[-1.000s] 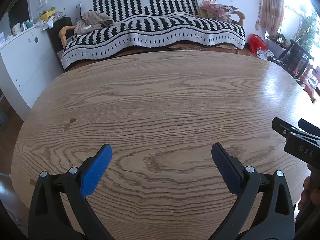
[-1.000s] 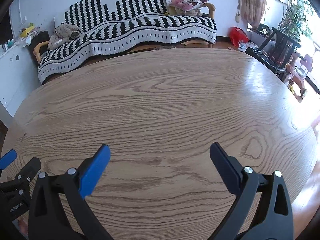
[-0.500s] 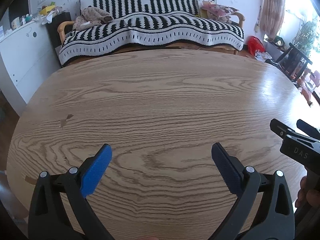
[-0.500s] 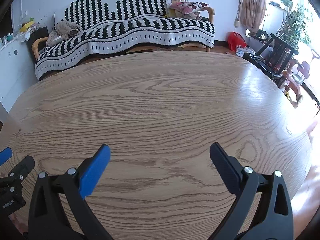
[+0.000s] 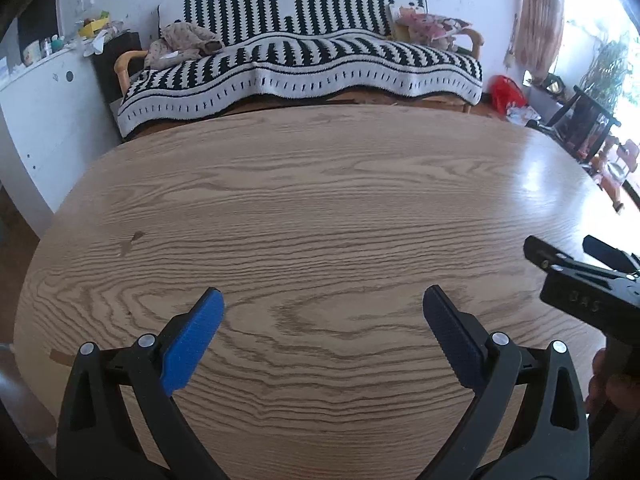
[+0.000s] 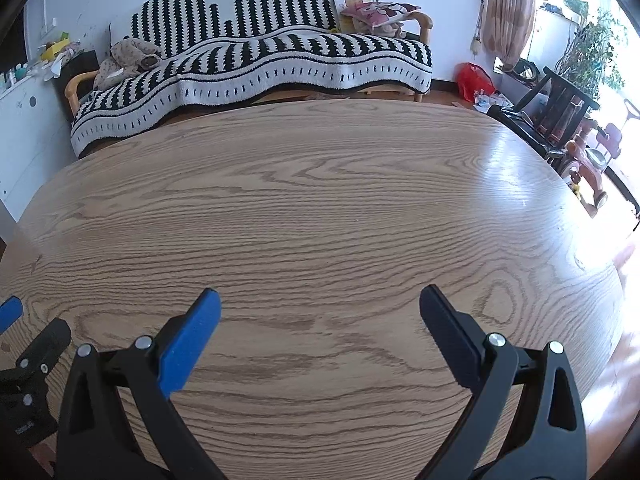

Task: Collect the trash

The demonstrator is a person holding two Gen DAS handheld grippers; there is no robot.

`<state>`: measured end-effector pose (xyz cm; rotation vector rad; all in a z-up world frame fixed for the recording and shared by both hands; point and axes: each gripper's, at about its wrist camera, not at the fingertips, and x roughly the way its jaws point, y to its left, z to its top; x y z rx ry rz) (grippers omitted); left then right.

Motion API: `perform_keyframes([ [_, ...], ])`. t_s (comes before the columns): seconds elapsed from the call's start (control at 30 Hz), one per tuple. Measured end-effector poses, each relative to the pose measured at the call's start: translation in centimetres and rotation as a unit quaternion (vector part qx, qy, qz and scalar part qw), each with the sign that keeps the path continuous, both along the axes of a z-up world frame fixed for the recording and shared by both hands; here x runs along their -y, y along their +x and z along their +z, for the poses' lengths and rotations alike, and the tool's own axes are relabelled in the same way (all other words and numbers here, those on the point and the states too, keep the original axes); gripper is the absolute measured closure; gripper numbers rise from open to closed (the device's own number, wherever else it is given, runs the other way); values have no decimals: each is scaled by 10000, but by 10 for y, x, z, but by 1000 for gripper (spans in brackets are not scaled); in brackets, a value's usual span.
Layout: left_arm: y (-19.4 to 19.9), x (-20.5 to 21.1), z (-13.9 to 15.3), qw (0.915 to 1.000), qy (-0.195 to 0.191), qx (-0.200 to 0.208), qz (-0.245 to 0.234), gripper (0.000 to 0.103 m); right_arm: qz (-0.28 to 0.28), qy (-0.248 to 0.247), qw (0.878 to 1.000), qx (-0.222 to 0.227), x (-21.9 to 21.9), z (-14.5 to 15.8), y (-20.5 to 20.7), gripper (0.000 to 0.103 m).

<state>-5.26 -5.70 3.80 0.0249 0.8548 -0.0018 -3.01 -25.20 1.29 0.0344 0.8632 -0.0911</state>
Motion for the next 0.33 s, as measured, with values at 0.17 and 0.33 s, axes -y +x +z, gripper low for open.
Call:
perform_keyframes([
  [0.17,3,3,-1,9999,17,-13,-107,6,7,-4,10000,-11,2,-1,1,7],
  [0.33,4,7,-2,9995,92,-39,-286,6,23,-16,10000,-18,3,-2,2,7],
])
